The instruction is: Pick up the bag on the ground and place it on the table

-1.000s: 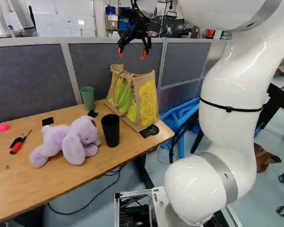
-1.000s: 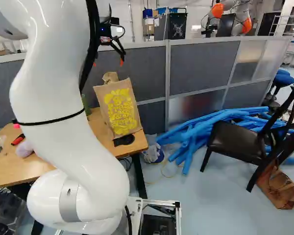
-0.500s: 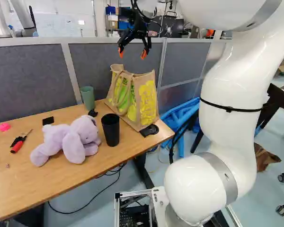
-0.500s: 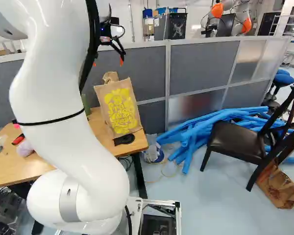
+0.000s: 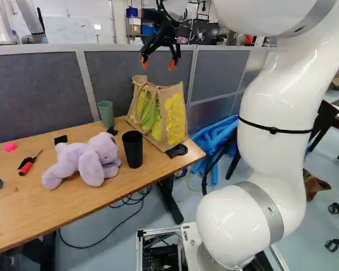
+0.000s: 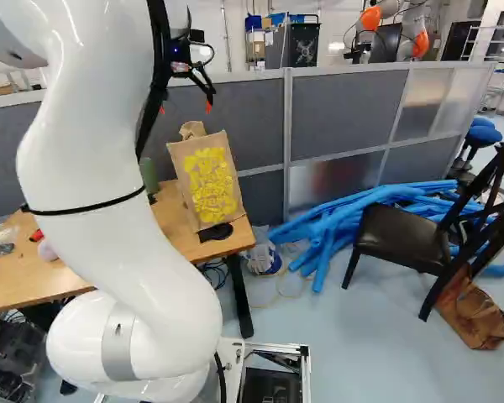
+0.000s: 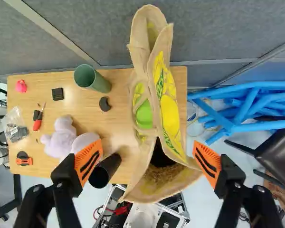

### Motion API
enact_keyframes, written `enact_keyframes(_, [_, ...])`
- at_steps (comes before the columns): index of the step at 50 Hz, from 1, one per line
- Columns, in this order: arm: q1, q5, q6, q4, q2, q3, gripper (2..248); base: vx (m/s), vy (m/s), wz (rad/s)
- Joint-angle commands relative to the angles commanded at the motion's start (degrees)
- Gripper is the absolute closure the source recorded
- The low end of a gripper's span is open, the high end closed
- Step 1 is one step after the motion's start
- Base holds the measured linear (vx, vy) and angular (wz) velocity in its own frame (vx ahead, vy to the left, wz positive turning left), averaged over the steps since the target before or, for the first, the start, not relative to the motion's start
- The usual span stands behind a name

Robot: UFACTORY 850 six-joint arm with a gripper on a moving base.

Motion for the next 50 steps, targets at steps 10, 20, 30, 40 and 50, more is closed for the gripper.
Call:
enact_keyframes(10, [0.0,0.0,0.0,0.0,0.0,0.0,3,-0.086,0.0,0.004])
enact_keyframes(20, [0.0,0.0,0.0,0.0,0.0,0.0,3,-0.085,-0.003,0.001])
enact_keyframes(30, [0.0,0.0,0.0,0.0,0.0,0.0,3,-0.085,-0.001,0.002])
enact_keyframes(40, [0.0,0.0,0.0,0.0,0.0,0.0,3,-0.087,-0.001,0.003])
enact_keyframes(50, [0.0,0.0,0.0,0.0,0.0,0.0,3,-0.087,-0.002,0.002])
